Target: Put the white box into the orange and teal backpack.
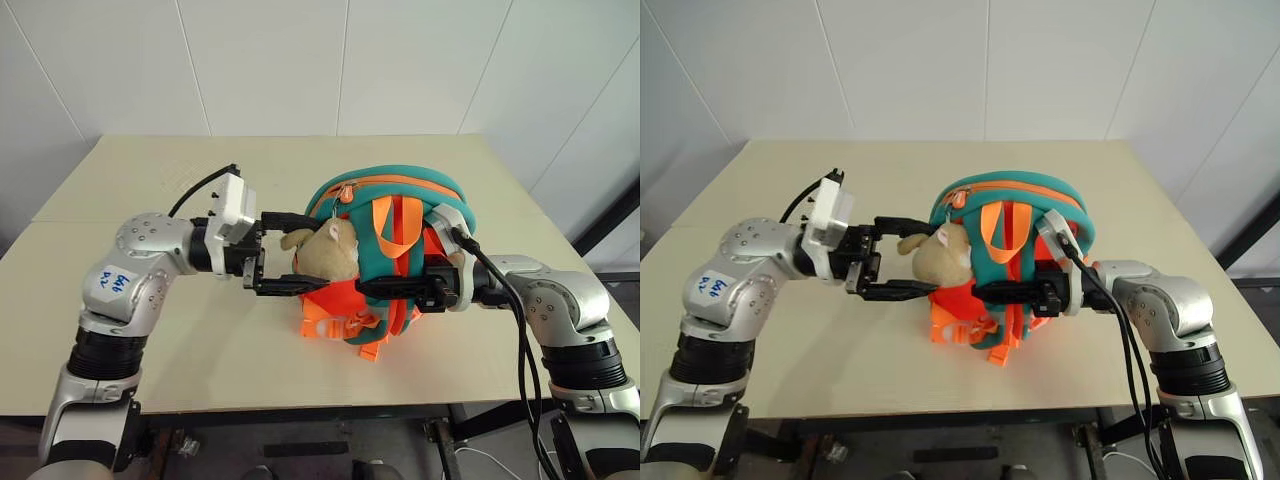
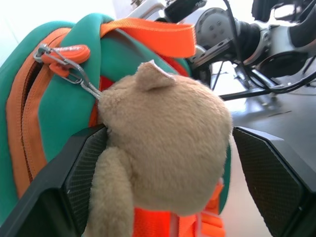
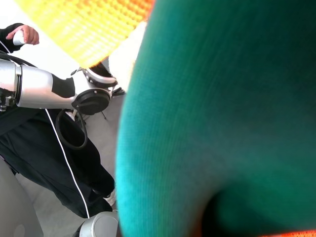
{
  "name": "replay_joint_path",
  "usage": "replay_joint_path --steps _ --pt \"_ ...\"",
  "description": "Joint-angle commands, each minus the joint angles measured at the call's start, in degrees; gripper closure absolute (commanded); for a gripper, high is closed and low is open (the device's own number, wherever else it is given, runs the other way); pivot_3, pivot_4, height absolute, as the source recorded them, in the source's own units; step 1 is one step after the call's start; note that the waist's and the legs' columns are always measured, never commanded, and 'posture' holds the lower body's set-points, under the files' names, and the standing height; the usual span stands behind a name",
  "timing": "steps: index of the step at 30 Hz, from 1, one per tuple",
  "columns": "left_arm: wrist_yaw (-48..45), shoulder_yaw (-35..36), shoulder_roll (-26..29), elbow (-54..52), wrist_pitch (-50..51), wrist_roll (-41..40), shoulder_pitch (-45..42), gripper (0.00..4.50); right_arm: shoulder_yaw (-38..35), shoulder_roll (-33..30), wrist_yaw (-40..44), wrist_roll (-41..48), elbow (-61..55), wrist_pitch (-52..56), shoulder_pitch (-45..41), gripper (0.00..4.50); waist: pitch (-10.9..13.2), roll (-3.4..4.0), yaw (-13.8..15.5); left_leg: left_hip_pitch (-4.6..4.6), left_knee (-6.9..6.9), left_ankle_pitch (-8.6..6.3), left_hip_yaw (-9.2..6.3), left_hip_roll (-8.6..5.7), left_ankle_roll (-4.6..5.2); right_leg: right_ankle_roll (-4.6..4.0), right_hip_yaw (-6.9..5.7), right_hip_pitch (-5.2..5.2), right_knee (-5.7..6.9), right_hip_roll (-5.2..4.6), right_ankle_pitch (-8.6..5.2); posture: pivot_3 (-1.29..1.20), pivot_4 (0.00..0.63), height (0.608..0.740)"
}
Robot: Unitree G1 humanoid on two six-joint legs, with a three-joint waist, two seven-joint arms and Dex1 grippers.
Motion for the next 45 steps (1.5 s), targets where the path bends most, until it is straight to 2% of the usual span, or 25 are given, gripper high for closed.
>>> replay_joint_path --steps 1,5,6,8,11,15,17,23,26,29,33,38,45 --pt "3.8 -0.5 -1.0 -1.1 -4.8 4.5 0.7 0.22 -0.6 -0.1 -0.2 1.0 -1.9 -0.1 0.2 4.5 0.0 0.0 0.1 0.0 0.01 0.0 0.0 0.0 0.0 0.0 0.0 0.0 0.0 0.0 0.0 0.0 0.15 0.74" --pt "6.1 0.2 -2.5 -0.2 -9.4 6.9 0.6 0.22 -0.7 0.0 -0.5 1.1 -2.0 -0.2 0.2 4.5 0.0 0.0 0.1 -0.01 0.02 0.0 0.0 0.0 0.0 0.01 0.0 0.0 0.0 0.0 0.01 0.0 0.15 0.74" --pt "7.3 0.5 -2.8 0.3 -10.1 7.6 0.3 0.4 -0.7 0.1 -0.6 1.1 -2.0 -0.2 0.3 4.5 0.0 0.0 0.1 0.0 0.02 0.0 0.0 0.0 0.0 0.01 0.01 0.01 0.0 0.0 0.01 0.0 0.15 0.74" --pt "8.7 1.1 -3.4 1.4 -11.8 8.4 -0.3 0.8 -0.6 0.2 -0.7 1.2 -2.1 -0.3 0.3 4.5 0.0 0.0 0.1 -0.01 0.03 0.0 0.0 0.0 0.0 0.01 0.01 0.01 0.0 0.0 0.01 0.0 0.15 0.74" --pt "8.6 1.6 -3.4 2.1 -12.3 7.7 -0.6 1.66 -0.5 0.2 -0.5 1.2 -2.1 -0.7 0.3 4.5 0.0 0.0 0.1 -0.01 0.02 0.0 0.0 0.0 0.0 0.02 0.01 0.01 0.0 0.0 0.01 0.0 0.15 0.74" --pt "4.3 2.2 -0.2 1.3 -10.8 5.0 -0.3 2.81 -0.7 0.4 -0.7 1.3 -1.9 -0.7 0.2 4.5 0.0 0.0 0.1 -0.01 0.01 0.0 0.0 0.0 0.0 0.02 0.0 0.0 -0.02 0.0 0.01 0.0 0.15 0.74" --pt "4.2 3.2 1.2 2.3 -10.1 4.6 -1.2 3.25 -1.0 0.6 -0.9 1.5 -1.8 -0.6 0.3 4.5 0.0 0.0 0.0 -0.01 0.0 0.0 0.01 0.0 0.0 0.02 0.01 0.0 -0.02 0.0 0.01 0.0 0.15 0.74" --pt "0.6 5.7 7.3 12.3 -11.6 5.1 -7.6 3.25 -1.2 0.6 -1.0 1.6 -1.4 -0.6 0.2 4.5 0.0 0.0 0.0 0.0 0.0 0.0 0.02 0.0 0.01 0.02 0.0 0.0 -0.01 0.0 0.01 0.0 0.15 0.74" --pt "-2.8 5.4 11.9 20.9 -14.6 8.0 -9.0 3.25 -1.3 0.6 -1.1 1.5 -1.4 -0.7 0.2 4.5 0.0 0.0 -0.1 0.0 -0.04 0.0 0.03 0.0 0.01 0.02 0.0 -0.02 -0.04 0.01 0.01 0.0 0.15 0.74" --pt "-3.5 4.9 13.1 25.7 -16.6 9.3 -9.2 3.25 -1.5 0.5 -1.5 1.5 -1.8 -0.6 0.5 4.5 0.0 0.01 0.0 0.02 -0.1 0.0 0.06 0.0 0.01 0.02 0.0 -0.03 -0.08 0.01 0.01 0.0 0.15 0.74" --pt "-2.9 5.7 10.9 28.5 -15.1 7.8 -6.2 3.25 -2.7 0.3 -3.1 1.9 -3.0 -0.5 1.7 4.5 0.0 0.0 0.1 -0.04 -0.06 -0.04 0.07 0.01 0.06 0.02 0.0 -0.01 -0.16 0.01 0.01 0.0 0.15 0.74" --pt "-3.4 1.5 6.7 32.8 -19.3 11.6 0.9 3.25 -4.0 0.4 -5.4 2.8 -3.9 -0.1 3.4 4.5 0.0 0.01 -0.1 -0.01 -0.07 -0.04 0.11 0.01 0.07 0.02 0.01 0.0 -0.15 0.01 0.01 0.0 0.15 0.74" --pt "-3.1 -3.1 0.1 45.6 -26.4 18.0 0.3 3.25 -3.7 1.6 -7.9 1.6 -5.5 -3.1 5.9 4.5 0.0 -0.02 0.2 0.0 0.04 -0.04 0.12 0.02 0.06 0.03 0.01 0.01 -0.07 0.01 0.03 0.0 0.15 0.74"
